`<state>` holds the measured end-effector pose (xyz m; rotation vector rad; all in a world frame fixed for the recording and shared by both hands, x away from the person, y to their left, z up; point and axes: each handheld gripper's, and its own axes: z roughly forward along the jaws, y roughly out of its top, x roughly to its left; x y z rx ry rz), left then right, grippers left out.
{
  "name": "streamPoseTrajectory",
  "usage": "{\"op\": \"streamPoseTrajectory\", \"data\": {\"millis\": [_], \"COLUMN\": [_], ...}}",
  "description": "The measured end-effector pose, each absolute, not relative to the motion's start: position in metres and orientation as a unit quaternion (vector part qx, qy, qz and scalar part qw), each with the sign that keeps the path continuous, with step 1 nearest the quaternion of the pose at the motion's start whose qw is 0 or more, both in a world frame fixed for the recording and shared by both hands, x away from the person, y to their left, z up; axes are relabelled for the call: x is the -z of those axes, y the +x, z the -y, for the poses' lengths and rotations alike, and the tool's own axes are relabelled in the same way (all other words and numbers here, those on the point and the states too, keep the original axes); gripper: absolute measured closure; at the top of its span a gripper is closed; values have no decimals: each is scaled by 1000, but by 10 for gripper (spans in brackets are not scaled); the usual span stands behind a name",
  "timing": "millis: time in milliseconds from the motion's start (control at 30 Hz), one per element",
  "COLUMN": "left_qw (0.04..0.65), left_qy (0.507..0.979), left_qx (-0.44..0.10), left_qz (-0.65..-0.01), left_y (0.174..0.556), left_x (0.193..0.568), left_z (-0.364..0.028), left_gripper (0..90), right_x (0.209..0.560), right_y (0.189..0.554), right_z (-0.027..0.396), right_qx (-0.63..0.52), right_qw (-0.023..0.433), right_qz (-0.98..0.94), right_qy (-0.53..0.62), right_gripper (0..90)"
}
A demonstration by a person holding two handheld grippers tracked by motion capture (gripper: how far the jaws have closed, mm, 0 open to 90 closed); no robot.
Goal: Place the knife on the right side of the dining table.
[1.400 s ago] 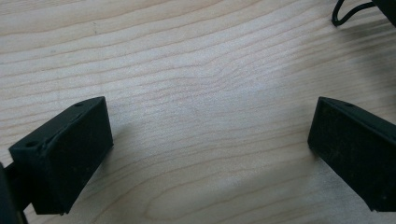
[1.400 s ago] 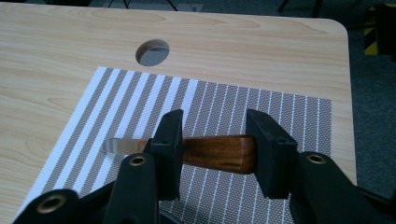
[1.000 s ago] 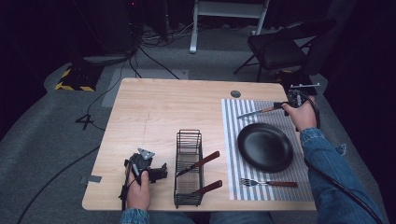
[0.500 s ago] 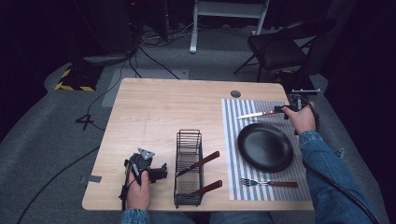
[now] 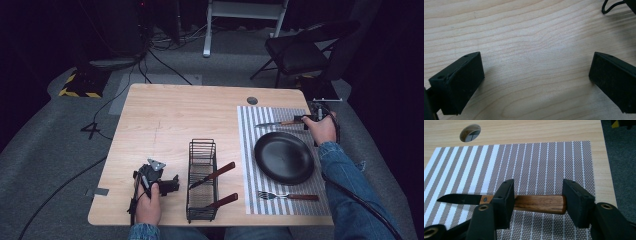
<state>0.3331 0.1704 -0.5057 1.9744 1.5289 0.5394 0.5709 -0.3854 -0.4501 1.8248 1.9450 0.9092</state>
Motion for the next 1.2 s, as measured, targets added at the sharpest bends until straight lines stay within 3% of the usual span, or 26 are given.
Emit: {"op": "streamPoseTrajectory", "data": {"millis": [700, 1200], "left_qw": [289, 289], "left_qy": [740, 740], "left_qx": [-202, -203], "left_qz": [-573, -573], "left_y": [333, 333], "left_x": [506, 506], "left_z": [-171, -170], "left_gripper": [0, 0], "right_x": [467, 447], "right_y": [573, 564], "right_z": [389, 393], "right_qx": [-298, -327], "right_qw": [172, 179], "right_qz": [-681, -683], "right_qy": [647, 628], "right_gripper": [456, 448]}}
